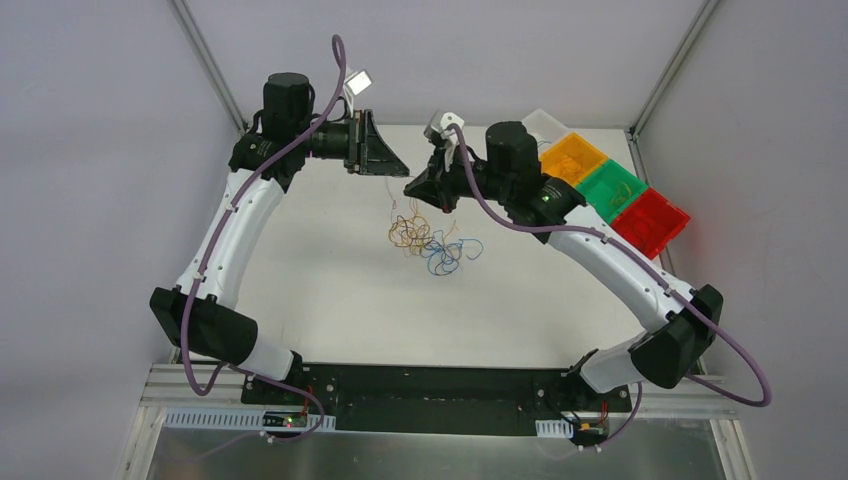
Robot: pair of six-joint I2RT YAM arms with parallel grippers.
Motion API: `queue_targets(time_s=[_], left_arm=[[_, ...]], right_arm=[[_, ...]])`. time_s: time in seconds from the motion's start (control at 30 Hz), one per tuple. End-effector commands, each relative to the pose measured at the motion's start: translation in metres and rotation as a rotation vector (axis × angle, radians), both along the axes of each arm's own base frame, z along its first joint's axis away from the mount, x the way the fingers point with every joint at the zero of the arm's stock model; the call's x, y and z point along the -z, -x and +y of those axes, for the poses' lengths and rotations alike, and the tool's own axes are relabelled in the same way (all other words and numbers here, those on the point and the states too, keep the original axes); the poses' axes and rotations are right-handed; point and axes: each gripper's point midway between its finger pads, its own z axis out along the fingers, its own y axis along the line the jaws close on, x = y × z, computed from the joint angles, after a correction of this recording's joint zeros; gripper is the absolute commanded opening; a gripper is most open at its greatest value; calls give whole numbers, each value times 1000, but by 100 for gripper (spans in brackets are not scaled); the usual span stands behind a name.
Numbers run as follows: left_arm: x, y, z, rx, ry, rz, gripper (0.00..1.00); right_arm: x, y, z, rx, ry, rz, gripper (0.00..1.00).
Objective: Untangle the cables
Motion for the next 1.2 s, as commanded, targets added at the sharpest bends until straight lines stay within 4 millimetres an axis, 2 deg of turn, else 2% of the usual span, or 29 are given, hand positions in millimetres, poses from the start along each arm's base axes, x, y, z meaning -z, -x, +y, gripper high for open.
queue_targets(time_s=[0.0,0.03,0.1,0.17,0.23,0.33,0.4,0.47,0.6,0.67,0.73,0.8,0.87,1.0,1.07,1.17], left_arm=[[-10,-22,20,-154,-22,-78,58],[-6,-30,31,-203,-32,-74,66],[3,-43,53,-272,-41,-94,72],[16,-41,66,-301,-76,-178,78],[30,-32,67,-285,-106,-283,83],[49,-17,58,-252,-140,-382,83],[54,-10,44,-230,-157,-441,82],[54,-17,34,-253,-152,-474,82],[48,-43,13,-293,-138,-530,81],[61,-53,-2,-275,-151,-523,80],[78,-61,-10,-273,-159,-485,74],[102,-64,-12,-260,-183,-427,63],[131,-59,-10,-238,-224,-381,44],[197,-43,8,-230,-329,-276,9],[221,-35,18,-215,-371,-242,1],[249,-23,35,-201,-435,-201,0]], right_arm=[[-45,-9,-11,78,-102,-70,0],[-51,-13,-14,98,-113,-68,0],[-62,-23,-18,141,-137,-57,0],[-70,-31,-22,174,-155,-42,0],[-73,-36,-23,191,-163,-23,0],[-75,-40,-22,210,-170,-9,0],[-76,-43,-21,222,-177,6,0],[-76,-45,-20,228,-180,18,0],[-84,-47,-18,237,-200,38,0],[-91,-48,-17,245,-218,50,0],[-100,-50,-16,253,-239,55,0],[-112,-53,-18,276,-262,45,0],[-124,-56,-22,299,-283,34,0],[-150,-61,-30,337,-339,26,0],[-162,-66,-37,362,-363,17,0],[-181,-74,-48,396,-395,-3,0]])
